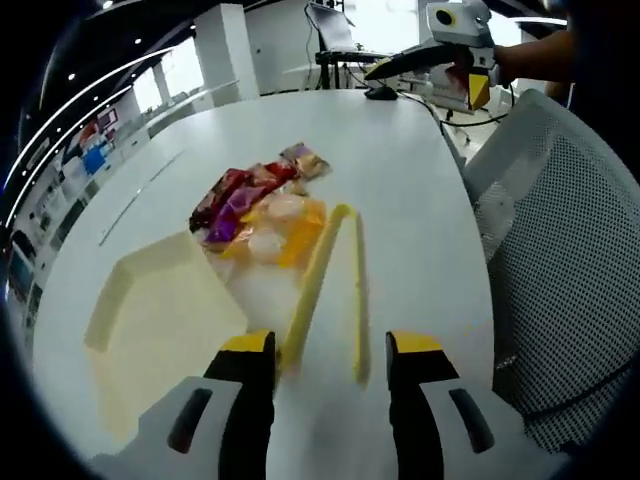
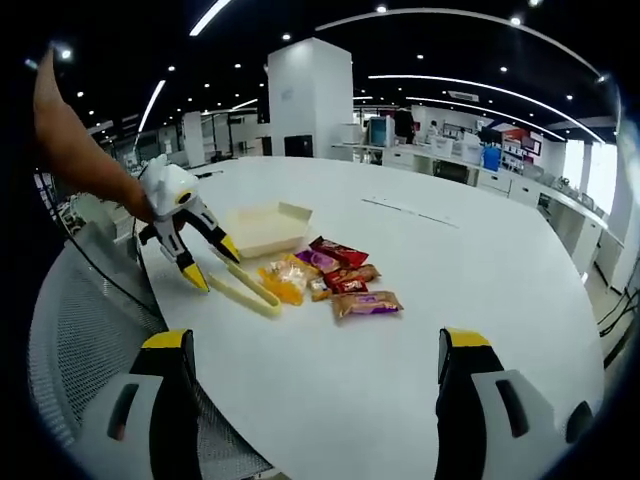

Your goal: Place the target food into the container with the food tongs after gripping and lifting it, then release it inside without dropping or visibly crushing the food.

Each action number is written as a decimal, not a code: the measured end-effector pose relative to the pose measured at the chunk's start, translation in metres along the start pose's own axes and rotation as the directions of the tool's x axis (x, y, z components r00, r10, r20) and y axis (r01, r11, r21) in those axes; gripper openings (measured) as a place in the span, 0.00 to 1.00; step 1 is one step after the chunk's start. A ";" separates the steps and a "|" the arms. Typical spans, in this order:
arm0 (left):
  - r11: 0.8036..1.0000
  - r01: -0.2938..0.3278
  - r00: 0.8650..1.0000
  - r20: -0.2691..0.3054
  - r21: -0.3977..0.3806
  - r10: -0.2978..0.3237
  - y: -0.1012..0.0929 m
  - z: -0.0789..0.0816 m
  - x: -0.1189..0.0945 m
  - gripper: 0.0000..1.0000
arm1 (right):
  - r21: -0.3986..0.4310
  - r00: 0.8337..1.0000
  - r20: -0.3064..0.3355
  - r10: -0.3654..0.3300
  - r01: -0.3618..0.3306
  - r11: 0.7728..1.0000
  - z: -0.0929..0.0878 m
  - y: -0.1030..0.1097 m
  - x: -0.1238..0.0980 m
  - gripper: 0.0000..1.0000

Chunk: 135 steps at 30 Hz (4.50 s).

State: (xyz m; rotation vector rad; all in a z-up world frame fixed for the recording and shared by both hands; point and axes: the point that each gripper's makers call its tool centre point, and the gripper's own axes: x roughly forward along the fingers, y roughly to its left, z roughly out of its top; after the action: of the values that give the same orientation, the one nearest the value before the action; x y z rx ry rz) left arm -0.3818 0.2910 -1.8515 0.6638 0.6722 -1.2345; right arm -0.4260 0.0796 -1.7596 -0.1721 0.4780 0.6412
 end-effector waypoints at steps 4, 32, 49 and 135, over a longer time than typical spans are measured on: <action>1.000 0.012 1.000 -0.001 -0.002 -0.012 0.002 0.000 0.001 0.38 | -0.007 1.000 -0.008 0.008 -0.008 1.000 0.000 0.001 0.002 1.00; 0.997 0.019 0.998 -0.053 0.080 -0.015 -0.004 0.000 -0.003 0.00 | -0.029 0.999 -0.032 0.020 -0.021 0.999 0.001 -0.002 0.005 1.00; 0.996 0.090 0.988 0.126 0.017 -0.091 -0.008 0.058 -0.039 0.00 | -0.049 0.999 -0.030 0.023 -0.024 0.999 0.016 -0.018 -0.004 0.91; 0.959 0.179 0.870 0.420 0.219 -0.258 -0.009 0.261 -0.226 0.14 | -0.230 0.713 0.336 0.615 -0.571 0.788 0.279 0.104 -0.036 0.18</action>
State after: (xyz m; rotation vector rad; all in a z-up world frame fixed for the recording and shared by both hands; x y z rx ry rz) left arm -0.4094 0.2280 -1.5126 0.4268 0.2594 -1.6068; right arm -0.4099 0.2260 -1.4981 0.0207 0.0862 1.3172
